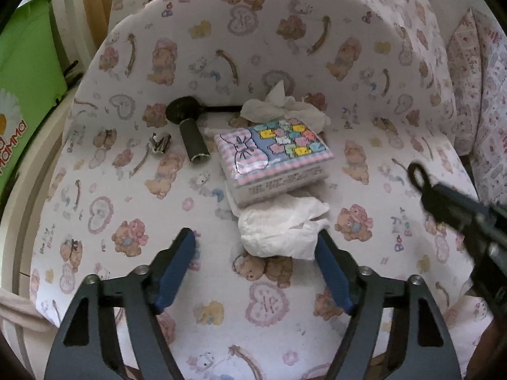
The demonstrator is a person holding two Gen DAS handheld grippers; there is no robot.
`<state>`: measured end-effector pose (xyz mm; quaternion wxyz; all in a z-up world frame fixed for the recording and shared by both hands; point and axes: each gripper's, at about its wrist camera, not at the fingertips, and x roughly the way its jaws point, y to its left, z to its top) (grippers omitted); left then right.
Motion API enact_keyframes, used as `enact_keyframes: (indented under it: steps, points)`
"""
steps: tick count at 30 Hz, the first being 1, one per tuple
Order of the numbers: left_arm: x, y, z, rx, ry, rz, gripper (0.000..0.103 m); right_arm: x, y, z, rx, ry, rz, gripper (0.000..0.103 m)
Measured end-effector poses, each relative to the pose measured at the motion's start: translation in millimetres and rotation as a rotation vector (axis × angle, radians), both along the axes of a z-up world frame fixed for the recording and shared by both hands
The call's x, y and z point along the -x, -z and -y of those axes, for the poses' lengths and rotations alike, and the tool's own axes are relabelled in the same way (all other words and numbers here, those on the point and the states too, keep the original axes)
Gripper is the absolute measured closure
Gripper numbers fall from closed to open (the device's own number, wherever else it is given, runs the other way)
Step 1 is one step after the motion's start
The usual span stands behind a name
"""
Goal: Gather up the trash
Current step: 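Grasp the crumpled white tissue with the left tool while the right tool holds the hair tie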
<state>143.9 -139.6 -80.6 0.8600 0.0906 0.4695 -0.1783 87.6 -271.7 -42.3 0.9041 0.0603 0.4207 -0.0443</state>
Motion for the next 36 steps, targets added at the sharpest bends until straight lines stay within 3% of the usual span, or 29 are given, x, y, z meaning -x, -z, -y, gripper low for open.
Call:
enact_keyframes:
  steps: [1,3,7,21,27,30,33,36]
  points:
    - [1,-1,1,0.000,0.007,0.002,0.046,0,1,-1,-0.004,-0.017,-0.012,0.094]
    - [0,-3,2,0.011,0.030,-0.009,0.068,-1,3,-2,-0.023,-0.028,-0.029,0.094]
    - [5,-9,2,0.023,0.027,0.001,0.083,-2,7,2,-0.088,-0.031,-0.054,0.094]
    - [23,-34,-27,0.075,0.002,0.031,0.085,0,3,-7,-0.052,-0.071,-0.045,0.094]
    - [35,-60,-41,0.096,-0.016,0.125,0.085,4,-1,-6,-0.047,-0.061,-0.040,0.094]
    - [39,-70,-47,0.096,-0.023,0.161,0.085,14,-18,-4,-0.067,-0.005,0.015,0.094]
    - [44,-78,-49,0.070,-0.026,0.159,0.085,28,-44,-10,-0.056,-0.008,0.060,0.094]
    - [58,-94,-56,0.098,-0.008,0.166,0.085,42,-64,-20,-0.073,-0.035,0.064,0.094]
